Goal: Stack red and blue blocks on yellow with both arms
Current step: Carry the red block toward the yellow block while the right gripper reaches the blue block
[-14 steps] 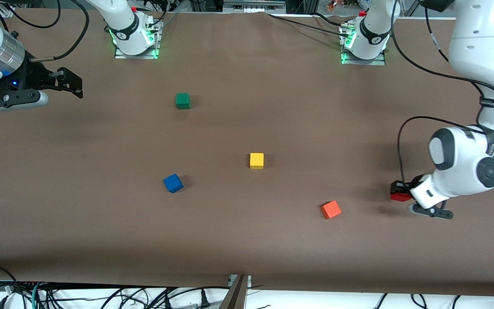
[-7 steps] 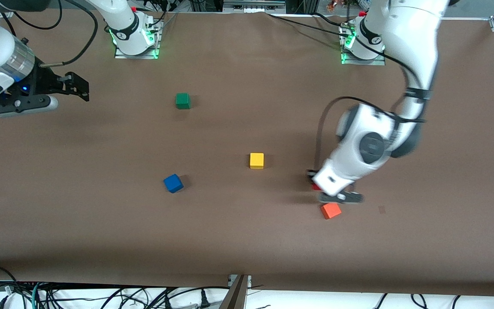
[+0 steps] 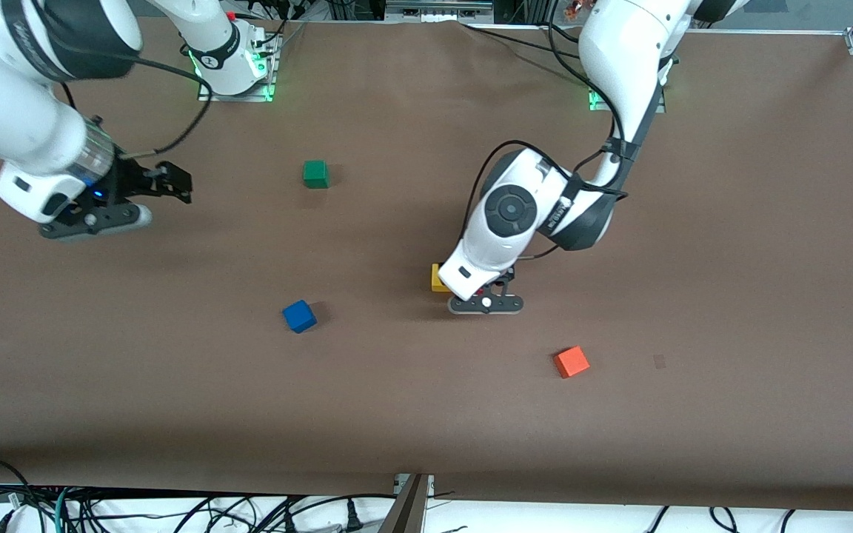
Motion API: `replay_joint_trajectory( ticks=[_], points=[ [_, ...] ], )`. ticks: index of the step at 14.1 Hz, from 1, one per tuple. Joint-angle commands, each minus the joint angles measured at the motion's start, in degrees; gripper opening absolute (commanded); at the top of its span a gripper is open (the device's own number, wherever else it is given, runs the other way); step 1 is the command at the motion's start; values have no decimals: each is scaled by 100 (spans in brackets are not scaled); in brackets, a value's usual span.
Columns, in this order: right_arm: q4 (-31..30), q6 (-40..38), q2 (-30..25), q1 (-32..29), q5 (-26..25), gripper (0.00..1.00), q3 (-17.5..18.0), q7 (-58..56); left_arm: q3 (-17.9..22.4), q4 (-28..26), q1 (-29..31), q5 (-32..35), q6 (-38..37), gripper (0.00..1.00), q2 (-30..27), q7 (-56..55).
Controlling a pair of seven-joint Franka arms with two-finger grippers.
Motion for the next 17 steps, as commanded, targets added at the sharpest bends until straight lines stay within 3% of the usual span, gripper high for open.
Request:
replay_joint_trajectory(
  ticks=[1,8,10,14,15,16,17],
  points=[
    [9,398,409,119,92,100,-2,506,135,405,-208,-23,-141,6,197,-196],
    [166,2059,1560,506,110,100,-2,1656,258,432,-656,65,-132,8,592,-328],
    [613,2087,2104,498,153,100,-11,2123,258,431,-683,161,-132,8,654,-328],
    [1817,2035,3247,481,839,99,-29,3205,267,440,-683,153,-123,9,716,-337],
    [1941,2060,3415,446,857,99,-29,3310,275,449,-683,153,-114,25,716,-337],
    [1986,2104,3547,437,857,99,-29,3520,302,449,-683,153,-114,99,707,-337],
    [2108,2122,3670,436,866,100,-29,3801,354,571,-674,153,-140,100,689,-355]
  ],
)
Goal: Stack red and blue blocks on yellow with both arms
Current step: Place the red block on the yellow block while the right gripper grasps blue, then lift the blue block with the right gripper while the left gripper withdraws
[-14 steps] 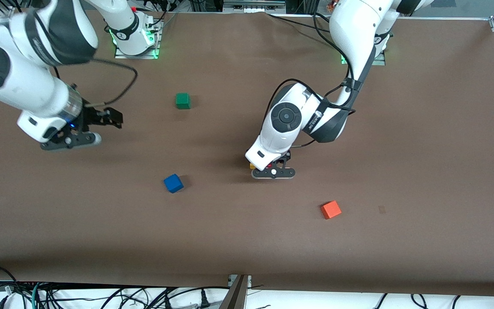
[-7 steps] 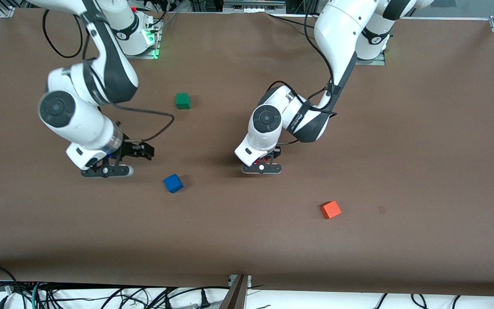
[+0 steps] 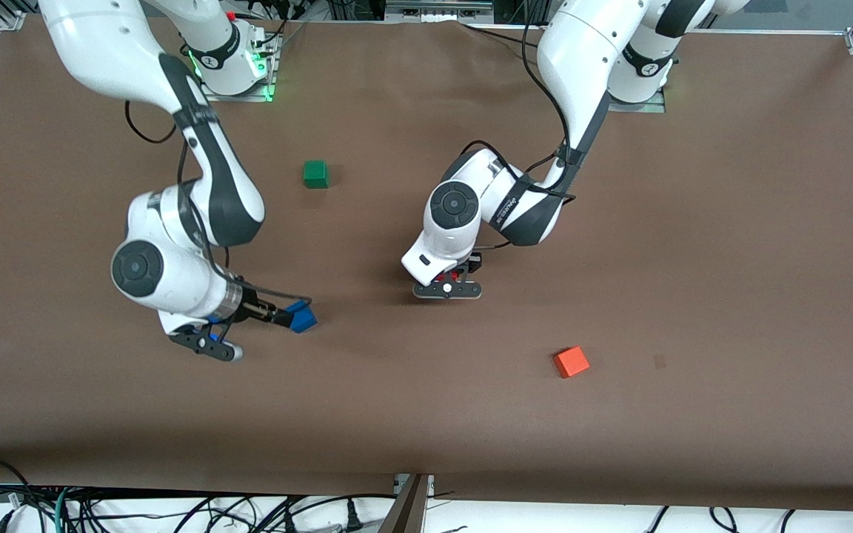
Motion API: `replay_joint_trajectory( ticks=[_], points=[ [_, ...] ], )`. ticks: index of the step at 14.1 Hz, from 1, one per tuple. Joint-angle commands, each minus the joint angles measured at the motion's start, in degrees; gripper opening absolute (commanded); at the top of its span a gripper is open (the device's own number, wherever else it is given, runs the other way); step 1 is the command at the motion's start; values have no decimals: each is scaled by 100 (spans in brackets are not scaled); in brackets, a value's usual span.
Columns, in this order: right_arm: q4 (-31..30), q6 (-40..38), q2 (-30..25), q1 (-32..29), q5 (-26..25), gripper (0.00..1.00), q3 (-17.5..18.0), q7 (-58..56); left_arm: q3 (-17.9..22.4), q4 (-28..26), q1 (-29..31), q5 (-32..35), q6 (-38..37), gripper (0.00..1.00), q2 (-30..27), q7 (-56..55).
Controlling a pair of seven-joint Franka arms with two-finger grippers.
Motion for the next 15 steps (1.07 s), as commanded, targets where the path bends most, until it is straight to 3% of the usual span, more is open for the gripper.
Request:
replay_joint_trajectory(
  ticks=[1,9,15],
  points=[
    [559,-63,437,-10,104,99,3,613,153,482,-21,111,-188,100,85,-80],
    [454,-63,745,-19,648,99,3,931,662,1407,461,111,-1674,100,-380,130],
    [76,113,754,7,657,99,3,878,663,1398,1840,128,-2349,100,-1434,2380]
  ],
)
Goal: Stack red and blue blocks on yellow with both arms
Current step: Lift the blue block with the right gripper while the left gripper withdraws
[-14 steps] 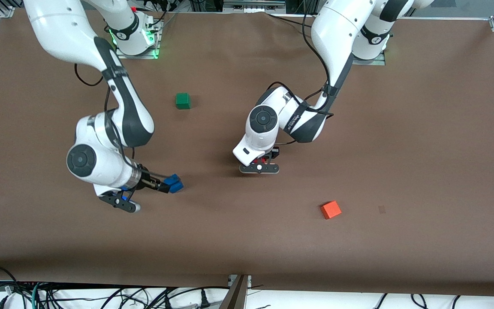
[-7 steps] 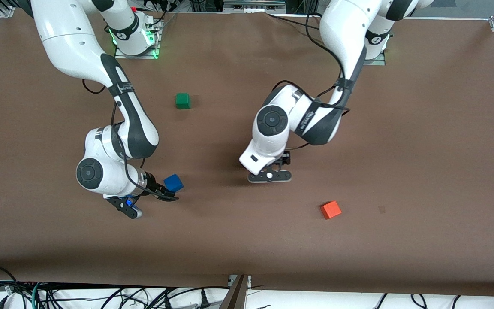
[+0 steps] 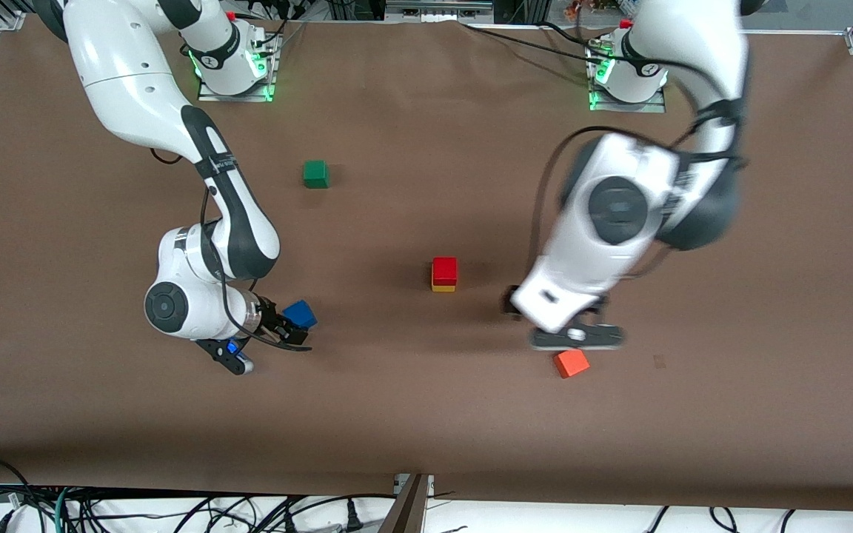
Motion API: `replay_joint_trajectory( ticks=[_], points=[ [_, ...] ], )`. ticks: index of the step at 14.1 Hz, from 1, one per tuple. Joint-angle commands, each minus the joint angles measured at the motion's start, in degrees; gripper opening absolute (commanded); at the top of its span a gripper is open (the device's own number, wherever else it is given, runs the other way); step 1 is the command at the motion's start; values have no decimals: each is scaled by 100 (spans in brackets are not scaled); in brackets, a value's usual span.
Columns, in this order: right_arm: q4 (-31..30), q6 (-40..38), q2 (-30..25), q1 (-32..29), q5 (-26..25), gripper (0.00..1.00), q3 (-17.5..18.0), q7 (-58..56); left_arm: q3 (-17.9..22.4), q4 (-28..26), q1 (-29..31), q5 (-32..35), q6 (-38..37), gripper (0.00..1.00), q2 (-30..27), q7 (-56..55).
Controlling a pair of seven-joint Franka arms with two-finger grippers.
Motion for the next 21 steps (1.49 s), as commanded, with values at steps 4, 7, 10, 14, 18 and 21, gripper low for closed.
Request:
replay_joint_trajectory(
  ticks=[4,7,10,14,18,21],
  points=[
    [-158,92,-37,-5,119,86,6,-13,-118,-102,1238,32,-829,100,-785,1275],
    [-132,30,-81,-5,119,47,15,-57,-110,-119,1678,76,-1093,100,-812,1346],
    [-106,30,-116,21,93,39,15,-66,-136,-75,1925,14,-1533,100,-865,1346],
    [279,-705,-564,485,-422,39,24,-83,-101,-75,1952,49,-1577,100,-882,1319],
    [1185,-1674,-582,1224,-1032,39,15,-110,-110,-766,1952,84,-1542,100,-1741,1258],
    [1317,-1815,-582,1689,-1050,40,24,-180,-110,-1463,1996,84,-1454,100,-2235,1258]
  ],
)
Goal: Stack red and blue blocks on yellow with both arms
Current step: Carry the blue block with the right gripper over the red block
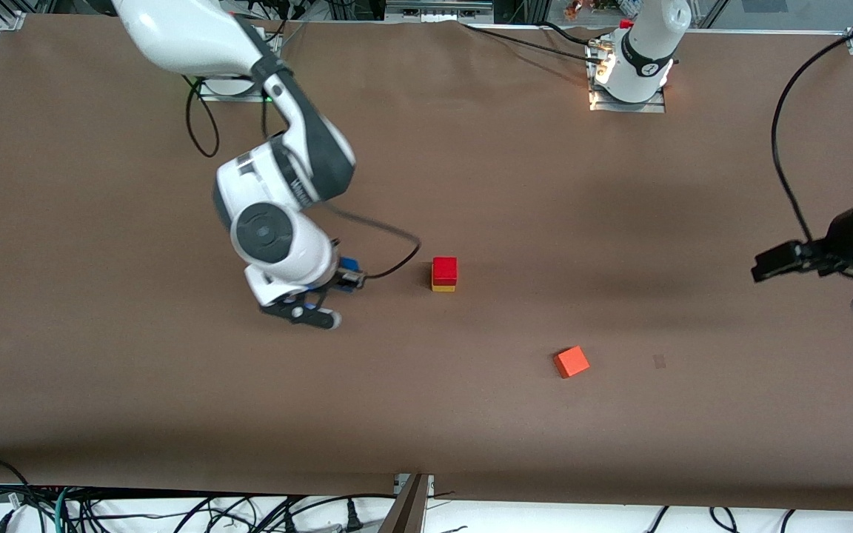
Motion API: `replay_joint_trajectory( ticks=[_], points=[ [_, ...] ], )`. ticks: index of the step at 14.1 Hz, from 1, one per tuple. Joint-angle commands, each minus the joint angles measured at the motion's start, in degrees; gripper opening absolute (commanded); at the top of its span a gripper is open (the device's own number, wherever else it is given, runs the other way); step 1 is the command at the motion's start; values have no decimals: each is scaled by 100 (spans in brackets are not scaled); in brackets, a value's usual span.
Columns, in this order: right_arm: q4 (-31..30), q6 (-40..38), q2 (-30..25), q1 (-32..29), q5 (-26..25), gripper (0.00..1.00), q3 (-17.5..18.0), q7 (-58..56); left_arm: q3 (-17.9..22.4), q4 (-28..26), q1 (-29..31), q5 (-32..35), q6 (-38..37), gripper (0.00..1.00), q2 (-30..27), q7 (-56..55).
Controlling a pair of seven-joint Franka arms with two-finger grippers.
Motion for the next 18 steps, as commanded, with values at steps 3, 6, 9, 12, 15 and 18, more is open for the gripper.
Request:
replay_joint_trajectory(
  ticks=[3,6,9,12,15,18],
  points=[
    [497,-275,128,699,-67,40,-42,-74,-88,-1327,185,94,274,100,-871,115],
    [541,-100,163,1131,-76,40,-60,-29,-124,-2056,256,94,713,100,-1293,160],
    [541,84,207,1394,-93,40,-69,-38,-132,-2050,239,103,688,100,-1251,169],
    [594,444,321,1466,-111,40,-86,-82,-124,-2014,248,103,706,100,-1110,309],
    [927,577,540,1396,-155,40,-104,-511,-115,-1962,274,94,706,100,-1092,309],
    [1112,577,664,1264,-129,40,-69,-689,-89,-1926,283,94,697,100,-1074,309]
  ],
)
